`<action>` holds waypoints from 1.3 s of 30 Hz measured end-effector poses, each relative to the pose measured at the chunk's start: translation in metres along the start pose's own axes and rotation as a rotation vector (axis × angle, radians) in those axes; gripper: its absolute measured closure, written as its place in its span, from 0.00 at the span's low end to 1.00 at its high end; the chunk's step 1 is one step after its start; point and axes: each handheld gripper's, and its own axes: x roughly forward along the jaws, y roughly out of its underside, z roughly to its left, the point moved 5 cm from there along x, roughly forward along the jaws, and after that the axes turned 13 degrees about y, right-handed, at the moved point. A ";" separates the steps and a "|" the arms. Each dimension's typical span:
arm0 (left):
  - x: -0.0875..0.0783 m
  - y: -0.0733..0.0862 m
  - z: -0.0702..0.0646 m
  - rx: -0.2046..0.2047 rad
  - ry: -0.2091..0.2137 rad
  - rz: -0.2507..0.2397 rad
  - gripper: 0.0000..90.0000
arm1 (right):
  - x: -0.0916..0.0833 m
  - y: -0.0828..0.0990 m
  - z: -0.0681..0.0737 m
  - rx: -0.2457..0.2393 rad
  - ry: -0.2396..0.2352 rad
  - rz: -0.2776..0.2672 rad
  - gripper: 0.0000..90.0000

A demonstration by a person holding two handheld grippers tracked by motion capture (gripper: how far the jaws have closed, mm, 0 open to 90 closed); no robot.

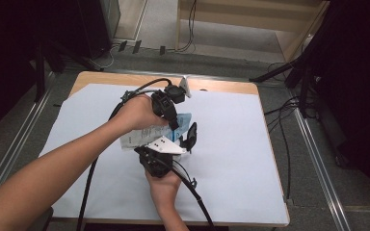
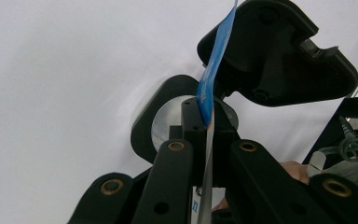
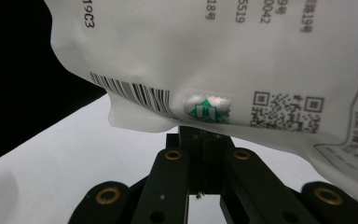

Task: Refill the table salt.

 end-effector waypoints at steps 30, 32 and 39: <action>-0.002 -0.004 0.002 -0.022 0.008 0.001 1.00 | 0.000 -0.003 0.003 -0.002 -0.018 0.021 1.00; -0.002 -0.004 0.001 -0.022 0.002 0.008 1.00 | 0.000 -0.003 0.003 -0.003 -0.017 0.020 1.00; -0.001 -0.004 0.001 -0.018 -0.006 0.014 1.00 | 0.000 -0.004 0.004 0.000 -0.019 0.019 1.00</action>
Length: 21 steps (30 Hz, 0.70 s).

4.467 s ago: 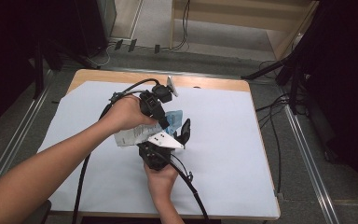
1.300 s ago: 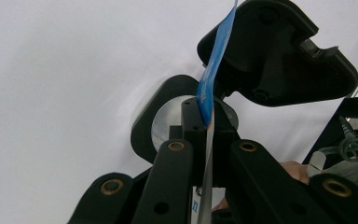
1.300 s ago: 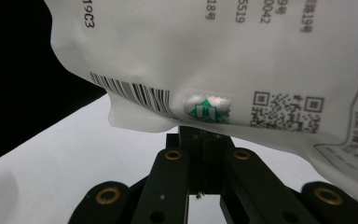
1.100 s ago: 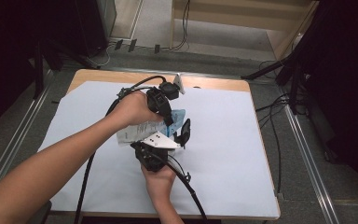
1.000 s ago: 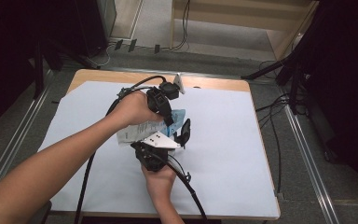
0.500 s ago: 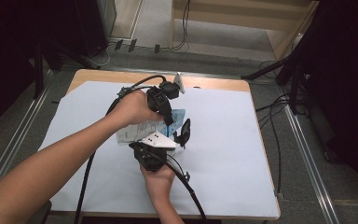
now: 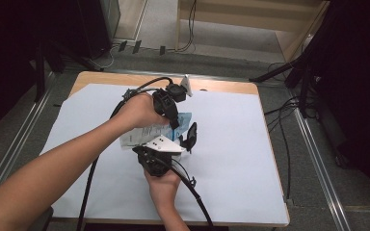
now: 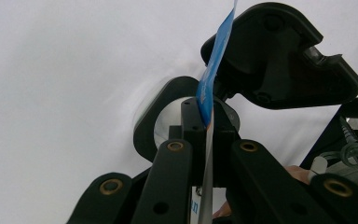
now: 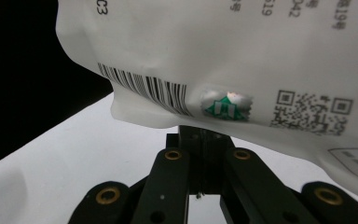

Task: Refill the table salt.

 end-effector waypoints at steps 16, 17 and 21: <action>0.000 -0.001 -0.003 0.002 0.012 -0.002 1.00 | -0.001 0.001 0.000 0.002 0.000 -0.002 1.00; 0.000 -0.001 -0.003 0.003 0.014 -0.001 1.00 | -0.002 0.001 0.000 0.005 0.000 -0.002 1.00; 0.001 -0.002 -0.004 0.004 0.011 0.002 1.00 | -0.002 0.001 0.000 0.010 0.002 -0.001 1.00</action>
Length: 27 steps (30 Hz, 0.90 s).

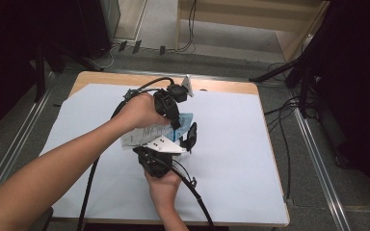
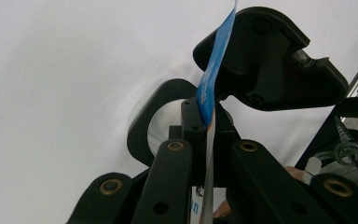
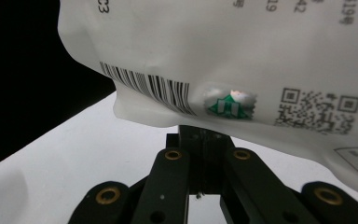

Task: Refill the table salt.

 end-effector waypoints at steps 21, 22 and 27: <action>0.000 -0.001 -0.002 0.006 -0.004 -0.002 1.00 | 0.000 -0.001 0.001 0.001 0.001 -0.010 1.00; 0.000 -0.001 -0.002 0.005 -0.004 -0.002 1.00 | 0.000 -0.001 0.001 0.001 0.000 -0.009 1.00; -0.001 0.000 -0.001 0.006 -0.002 0.001 1.00 | 0.000 0.000 0.001 -0.004 -0.001 -0.008 1.00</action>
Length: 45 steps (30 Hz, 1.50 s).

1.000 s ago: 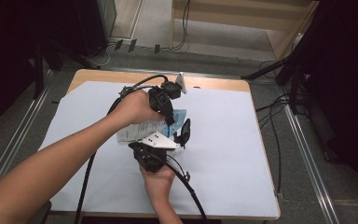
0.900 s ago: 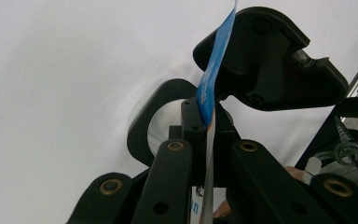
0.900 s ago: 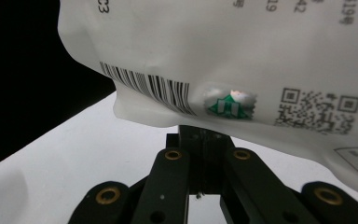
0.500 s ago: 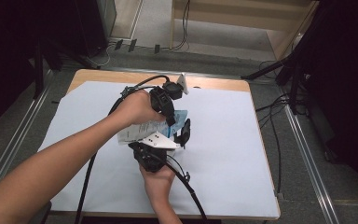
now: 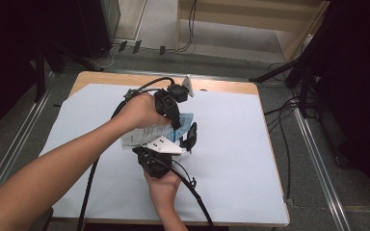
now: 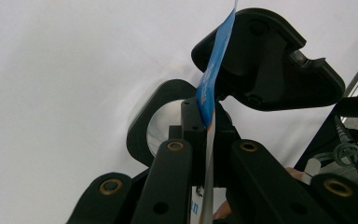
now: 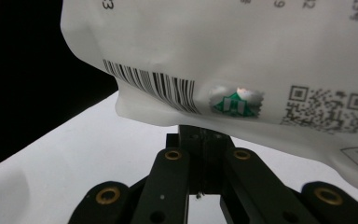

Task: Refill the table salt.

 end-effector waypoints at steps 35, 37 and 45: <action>0.003 -0.003 0.000 -0.004 -0.008 0.006 1.00 | -0.001 -0.002 -0.001 -0.004 -0.004 0.010 1.00; 0.003 -0.003 0.000 -0.003 -0.009 0.008 1.00 | -0.001 -0.002 -0.001 -0.002 -0.004 0.010 1.00; 0.003 -0.003 -0.001 -0.001 -0.008 0.013 1.00 | 0.000 -0.002 0.001 0.001 -0.006 0.006 1.00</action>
